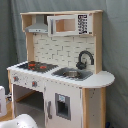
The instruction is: Play with the kitchen
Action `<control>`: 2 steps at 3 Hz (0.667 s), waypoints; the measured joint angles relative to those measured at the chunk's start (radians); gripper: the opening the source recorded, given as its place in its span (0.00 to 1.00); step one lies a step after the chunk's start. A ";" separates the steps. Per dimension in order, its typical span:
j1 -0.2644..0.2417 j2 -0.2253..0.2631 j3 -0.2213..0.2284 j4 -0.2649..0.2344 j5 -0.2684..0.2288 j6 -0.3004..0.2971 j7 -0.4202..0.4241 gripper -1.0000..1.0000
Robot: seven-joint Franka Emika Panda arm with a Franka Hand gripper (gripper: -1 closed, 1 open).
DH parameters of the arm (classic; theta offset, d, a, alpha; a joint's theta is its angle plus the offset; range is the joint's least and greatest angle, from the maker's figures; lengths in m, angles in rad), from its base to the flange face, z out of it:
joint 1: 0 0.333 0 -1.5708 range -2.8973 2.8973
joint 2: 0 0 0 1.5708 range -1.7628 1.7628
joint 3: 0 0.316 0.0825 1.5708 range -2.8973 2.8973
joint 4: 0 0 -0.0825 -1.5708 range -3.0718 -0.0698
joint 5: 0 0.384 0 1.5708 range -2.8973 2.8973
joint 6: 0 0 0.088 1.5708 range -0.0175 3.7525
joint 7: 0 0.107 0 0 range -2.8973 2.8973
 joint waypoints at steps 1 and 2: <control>-0.005 0.000 0.002 0.000 0.019 -0.013 -0.025 0.00; -0.005 0.000 0.002 0.001 0.019 -0.013 -0.025 1.00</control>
